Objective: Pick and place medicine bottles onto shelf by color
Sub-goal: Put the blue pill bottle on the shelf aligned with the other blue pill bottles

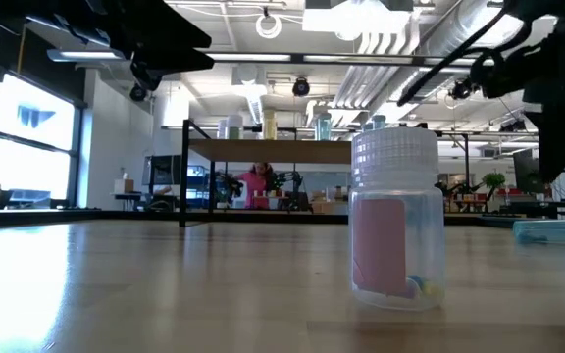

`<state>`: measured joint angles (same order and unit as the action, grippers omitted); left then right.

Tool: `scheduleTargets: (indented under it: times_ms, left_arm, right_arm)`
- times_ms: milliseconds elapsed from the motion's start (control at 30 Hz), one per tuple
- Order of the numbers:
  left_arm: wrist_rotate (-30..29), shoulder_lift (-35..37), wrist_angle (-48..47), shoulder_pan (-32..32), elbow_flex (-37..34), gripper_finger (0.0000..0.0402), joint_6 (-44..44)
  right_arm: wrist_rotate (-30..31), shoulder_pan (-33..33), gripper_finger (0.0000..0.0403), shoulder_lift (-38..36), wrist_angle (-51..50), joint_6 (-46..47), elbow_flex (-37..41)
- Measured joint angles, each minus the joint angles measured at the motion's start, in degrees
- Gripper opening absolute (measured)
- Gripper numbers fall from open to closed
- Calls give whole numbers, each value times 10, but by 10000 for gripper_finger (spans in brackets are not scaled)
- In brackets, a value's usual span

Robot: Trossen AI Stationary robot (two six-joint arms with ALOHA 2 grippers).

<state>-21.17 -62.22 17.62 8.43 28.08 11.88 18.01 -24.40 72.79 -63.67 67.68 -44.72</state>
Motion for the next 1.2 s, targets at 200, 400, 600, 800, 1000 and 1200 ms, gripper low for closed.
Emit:
scheduleTargets:
  times_ms: [200, 400, 600, 800, 1000, 1200]
  left_arm:
    - [0, 0, 3, 0, 0, 180, 0]
    - [0, 0, 3, 0, 0, 180, 0]
    - [0, 0, 3, 0, 0, 180, 0]
    - [0, 0, 3, 0, 0, 180, 0]
    - [-7, 0, 3, 0, 0, 180, 0]
    - [-7, 0, 3, 0, 0, 180, 0]
  right_arm:
    - [-12, 0, 202, 0, 24, 1, 29]
    - [-19, 0, 202, 0, 57, 14, 56]
    - [-11, 0, 202, 0, 109, 21, 91]
    - [-9, 1, 202, 0, 146, 41, 132]
    - [-27, 1, 188, 0, 197, 42, 156]
    - [-30, 1, 131, 0, 208, 41, 156]
